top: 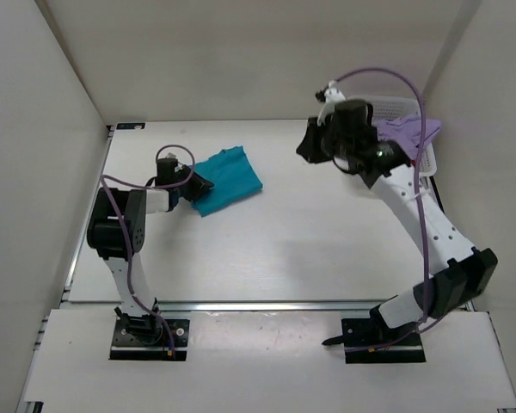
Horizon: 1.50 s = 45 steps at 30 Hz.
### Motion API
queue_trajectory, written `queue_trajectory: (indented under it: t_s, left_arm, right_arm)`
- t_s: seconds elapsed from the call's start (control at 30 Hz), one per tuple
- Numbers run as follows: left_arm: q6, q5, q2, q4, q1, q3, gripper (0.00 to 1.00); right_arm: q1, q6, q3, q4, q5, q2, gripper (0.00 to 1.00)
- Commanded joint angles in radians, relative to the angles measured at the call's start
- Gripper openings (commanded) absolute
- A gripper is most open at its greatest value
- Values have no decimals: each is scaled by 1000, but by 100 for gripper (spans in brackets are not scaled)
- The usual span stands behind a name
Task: Fold and stack the t-shirts
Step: Fold the long partially folded tshirt into a neat square, then put the neatly folded tshirt into the corner of the board with the left arm
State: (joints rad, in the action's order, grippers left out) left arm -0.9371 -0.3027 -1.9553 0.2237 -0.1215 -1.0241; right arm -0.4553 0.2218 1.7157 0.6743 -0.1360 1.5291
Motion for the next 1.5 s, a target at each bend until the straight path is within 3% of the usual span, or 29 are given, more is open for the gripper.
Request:
queue_trajectory:
  t_s: [0.0,0.17,0.23,0.33,0.47,0.6,0.7,0.8,0.87,0.9,0.97,1.0,1.03,1.23,1.47]
  left_arm:
    - [-67,-59,146,167,17,129,41]
    - [-51,-46,329,181,23,255,61]
    - [-19,-17,380,128,31,265,82]
    - [47,17,414,34,66,248,98]
    - [151,48,355,-75,118,196,99]
    - [245,71,254,-159,121,112,99]
    - [265,68,190,-201,120,85,99]
    - [268,73,131,-222,95,47,80]
    - [264,88,92,-222,79,24,56]
    - [259,91,72,-224,68,10,52]
    - [232,71,24,-212,43,-24,17]
    - [209,48,4,-189,39,-51,4]
    - [190,45,-22,-184,22,-86,0]
    - [158,45,-120,-222,0,-358,0]
    - [199,14,-165,-343,322,-547,0]
  right_arm:
    - [9,109,-352,-316,-63,-53,0]
    - [-39,166,-637,-422,-79,-194,0]
    - [-55,162,-714,-426,-91,-231,0]
    - [-86,160,-827,-429,-105,-294,3]
    - [-95,191,-967,-481,-131,-380,13]
    - [-103,195,-1039,-513,-145,-440,32]
    - [-88,208,-1079,-536,-166,-434,35]
    - [-77,206,-1093,-561,-185,-423,35]
    - [-85,200,-1099,-574,-186,-414,35]
    - [-82,200,-1107,-581,-194,-408,34]
    - [-82,203,-1108,-596,-212,-400,32]
    - [-83,208,-1113,-601,-214,-388,33]
    - [-80,205,-1120,-599,-214,-376,32]
    - [-77,202,-1127,-621,-229,-305,31]
    - [-60,206,-1116,-668,-306,-184,28]
